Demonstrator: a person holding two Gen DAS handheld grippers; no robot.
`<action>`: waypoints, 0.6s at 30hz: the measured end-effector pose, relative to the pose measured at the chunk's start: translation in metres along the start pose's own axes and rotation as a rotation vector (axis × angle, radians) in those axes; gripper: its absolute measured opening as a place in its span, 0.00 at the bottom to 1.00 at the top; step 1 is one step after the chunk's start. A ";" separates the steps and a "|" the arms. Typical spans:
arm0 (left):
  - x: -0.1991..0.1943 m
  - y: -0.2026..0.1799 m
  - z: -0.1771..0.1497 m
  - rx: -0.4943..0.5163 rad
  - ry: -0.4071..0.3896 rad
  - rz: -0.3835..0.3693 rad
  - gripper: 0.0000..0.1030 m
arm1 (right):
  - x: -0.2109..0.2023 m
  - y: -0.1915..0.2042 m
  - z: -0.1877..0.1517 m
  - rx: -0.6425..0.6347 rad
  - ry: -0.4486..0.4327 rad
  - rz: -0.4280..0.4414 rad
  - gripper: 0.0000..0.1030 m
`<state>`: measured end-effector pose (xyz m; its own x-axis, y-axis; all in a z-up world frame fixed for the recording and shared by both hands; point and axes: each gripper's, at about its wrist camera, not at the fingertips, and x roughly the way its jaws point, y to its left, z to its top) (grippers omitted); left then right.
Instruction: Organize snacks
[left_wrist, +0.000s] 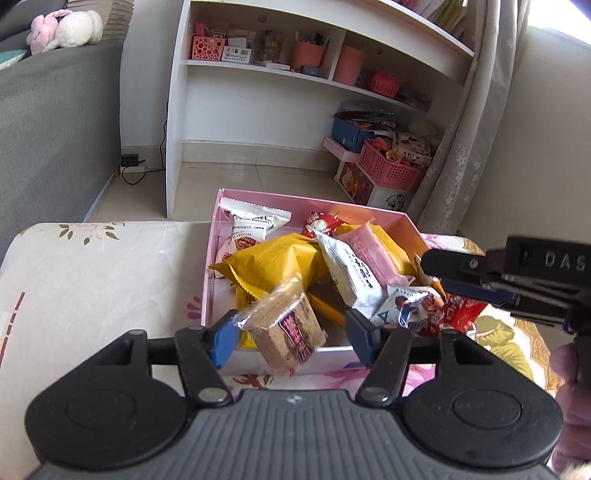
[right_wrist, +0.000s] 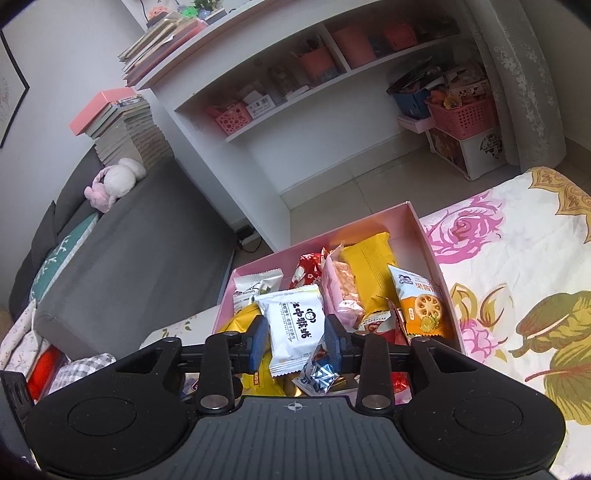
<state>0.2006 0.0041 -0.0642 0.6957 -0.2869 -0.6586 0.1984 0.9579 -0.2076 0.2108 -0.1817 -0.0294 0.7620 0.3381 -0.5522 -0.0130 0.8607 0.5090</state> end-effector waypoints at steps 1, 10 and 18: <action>-0.002 -0.001 -0.001 0.003 0.002 0.004 0.67 | -0.003 0.001 0.000 -0.001 -0.003 0.000 0.47; 0.005 -0.005 -0.003 0.122 -0.006 0.074 0.42 | -0.033 0.005 -0.004 -0.019 -0.050 -0.006 0.73; -0.015 -0.001 -0.017 0.117 0.126 0.102 0.65 | -0.043 -0.009 -0.007 -0.021 -0.021 -0.033 0.74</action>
<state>0.1785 0.0069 -0.0661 0.6257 -0.1803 -0.7589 0.2149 0.9751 -0.0544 0.1735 -0.2008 -0.0148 0.7755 0.3012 -0.5548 -0.0007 0.8793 0.4763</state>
